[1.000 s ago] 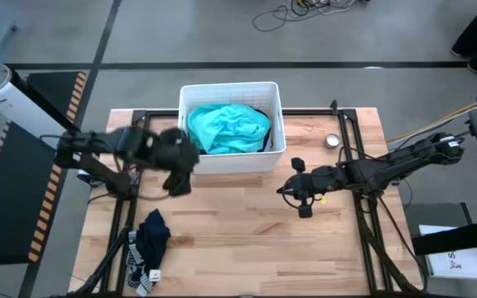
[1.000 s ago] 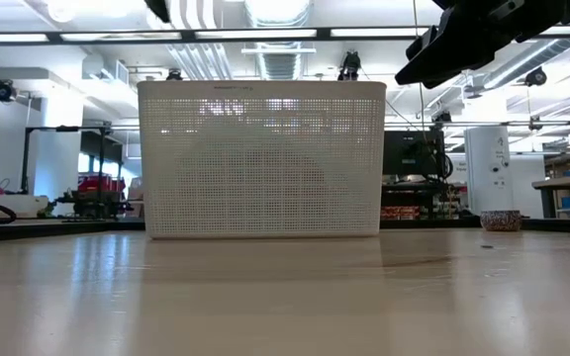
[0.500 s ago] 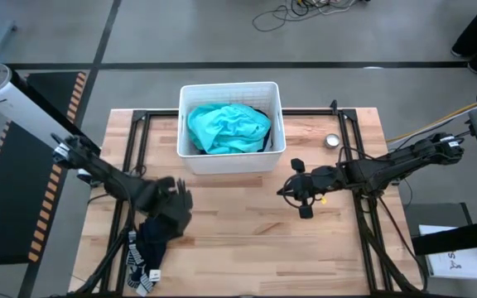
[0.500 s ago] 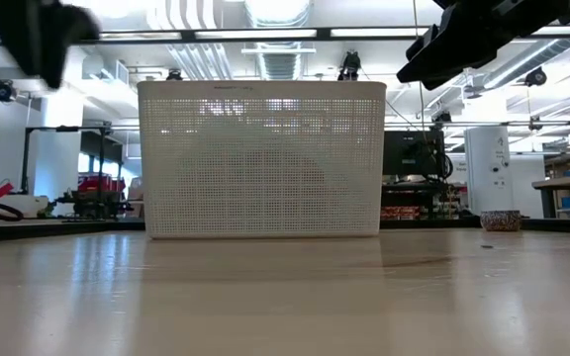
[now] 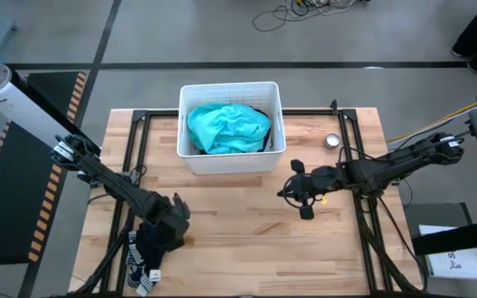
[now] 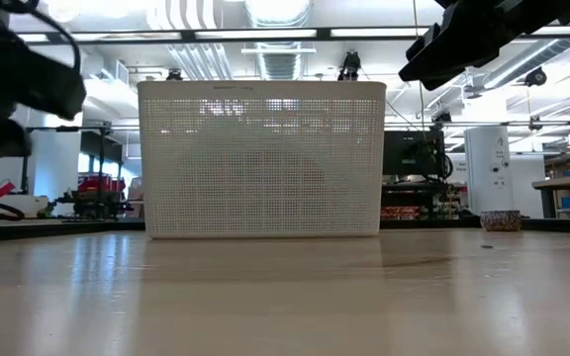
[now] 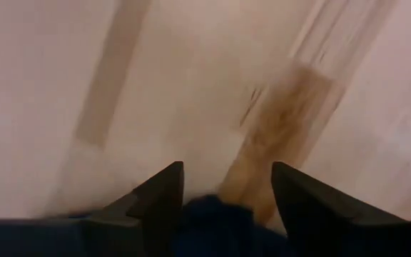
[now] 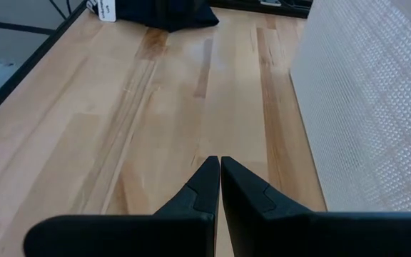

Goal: Sort clothes
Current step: Put the blue underwear into the white bin, then adjust the white bin

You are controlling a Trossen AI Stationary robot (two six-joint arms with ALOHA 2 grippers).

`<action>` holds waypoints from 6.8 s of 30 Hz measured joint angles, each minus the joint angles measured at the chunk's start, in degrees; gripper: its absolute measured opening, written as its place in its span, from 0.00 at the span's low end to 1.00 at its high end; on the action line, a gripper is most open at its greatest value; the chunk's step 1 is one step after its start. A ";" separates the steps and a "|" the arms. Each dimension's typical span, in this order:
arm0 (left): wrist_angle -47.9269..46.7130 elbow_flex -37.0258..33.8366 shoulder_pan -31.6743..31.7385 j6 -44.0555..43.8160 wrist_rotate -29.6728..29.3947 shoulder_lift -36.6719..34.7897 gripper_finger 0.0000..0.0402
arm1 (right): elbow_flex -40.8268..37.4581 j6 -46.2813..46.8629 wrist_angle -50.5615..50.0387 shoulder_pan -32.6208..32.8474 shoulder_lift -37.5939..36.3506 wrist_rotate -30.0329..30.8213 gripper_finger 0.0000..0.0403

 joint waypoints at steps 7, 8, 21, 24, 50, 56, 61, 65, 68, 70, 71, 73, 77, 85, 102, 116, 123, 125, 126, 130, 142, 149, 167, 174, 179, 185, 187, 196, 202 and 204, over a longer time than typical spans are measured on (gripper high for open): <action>-6.76 2.33 -0.06 -3.57 9.41 0.00 0.67 | 0.00 -0.02 0.02 0.00 0.00 0.00 0.00; -8.83 3.26 -0.09 -3.78 9.40 0.00 0.70 | 0.00 -0.01 -0.02 0.00 0.00 0.00 0.00; -13.46 2.51 -2.77 -9.62 10.37 3.29 0.78 | 0.00 -0.07 -0.07 0.00 0.00 0.00 0.00; -10.74 2.25 -3.92 -9.62 11.09 6.02 0.76 | 0.00 -0.04 -0.07 0.00 0.00 0.00 0.00; -15.17 21.94 -5.06 13.26 -11.27 12.44 0.02 | 0.00 -0.07 -0.04 0.00 0.00 0.00 0.00; -23.38 32.16 -0.77 19.95 -22.43 12.18 0.02 | 0.00 -0.07 -0.06 0.00 0.00 0.01 0.00; -24.54 39.11 4.37 29.32 -32.02 11.50 0.02 | 0.00 -0.01 -0.04 0.00 0.00 0.02 0.00; -24.19 44.66 8.90 37.89 -38.64 10.64 0.02 | 0.00 0.08 -0.04 0.00 0.00 0.02 0.00; -22.72 49.55 12.45 45.27 -40.04 10.19 0.02 | 0.00 0.00 -0.04 0.00 0.00 0.02 0.00; -22.09 53.38 14.82 49.78 -40.21 10.05 0.02 | 0.00 -0.04 -0.04 0.00 0.00 0.02 0.00; -21.45 55.46 15.92 51.97 -40.27 10.05 0.02 | 0.00 -0.04 -0.04 0.00 0.00 0.02 0.00; -19.73 59.45 18.24 56.69 -40.31 10.05 0.02 | 0.00 -0.04 -0.06 0.00 0.00 0.02 0.00; -14.75 66.74 23.21 66.08 -40.31 10.05 0.02 | 0.00 -0.04 -0.04 0.00 0.00 0.02 0.00; -5.65 75.04 38.05 76.66 -26.31 9.94 0.02 | 0.00 -0.39 -0.04 0.00 0.00 0.02 0.00; 6.33 59.86 62.45 73.85 -2.93 16.13 0.02 | 0.00 -0.66 -0.05 0.00 0.00 0.02 0.00; 14.80 36.33 64.33 72.10 -0.35 22.45 0.01 | 0.00 -0.66 -0.04 0.00 0.00 0.02 0.00; 14.86 36.72 64.98 72.08 1.04 28.52 0.01 | 0.00 -0.50 0.20 0.00 0.00 0.02 0.00; 14.40 37.57 65.00 72.10 1.33 30.04 0.01 | 0.00 -0.60 0.11 0.00 0.00 0.02 0.00; 14.04 37.90 65.00 72.08 1.34 30.65 0.01 | 0.00 -0.60 0.15 0.00 0.00 0.02 0.00; 12.51 39.12 65.14 70.79 2.55 33.29 0.02 | -0.06 -0.51 0.04 0.00 0.00 0.02 0.00; 11.82 38.43 65.07 71.29 3.01 33.45 0.13 | -0.28 0.07 -0.07 0.00 0.00 0.02 0.00; 8.84 39.65 64.01 71.68 2.69 26.82 0.36 | -0.29 -0.04 -0.04 0.00 0.00 0.02 0.00; 13.59 35.55 56.65 73.47 -3.67 0.61 0.64 | -0.33 -3.62 0.44 0.00 -0.11 0.46 0.00; 21.99 22.94 51.26 75.73 -3.67 -12.98 0.42 | -0.33 -11.05 0.60 0.39 -2.45 0.51 0.00; 32.83 9.85 48.15 75.34 -3.61 -22.28 0.14 | -0.98 -14.93 0.55 0.35 -7.62 2.78 0.00; 44.52 -4.39 46.87 74.86 -2.07 -30.72 0.03 | -4.45 -18.71 2.24 -0.73 -17.61 3.48 0.00; 47.82 -8.72 46.57 74.77 -1.91 -33.55 0.01 | -6.68 -19.23 4.62 -2.34 -20.80 3.06 0.00; 52.18 -24.62 46.58 71.78 -1.05 -51.06 0.00 | -18.32 -14.62 7.93 -13.73 -36.19 -5.53 0.00; 53.77 -34.55 46.58 68.12 -0.61 -66.43 0.00 | -25.86 -13.46 9.77 -17.53 -49.84 -8.50 0.00; 53.20 -36.92 46.58 67.01 -0.59 -70.68 0.00 | -27.21 -13.03 8.09 -18.11 -54.34 -8.50 0.00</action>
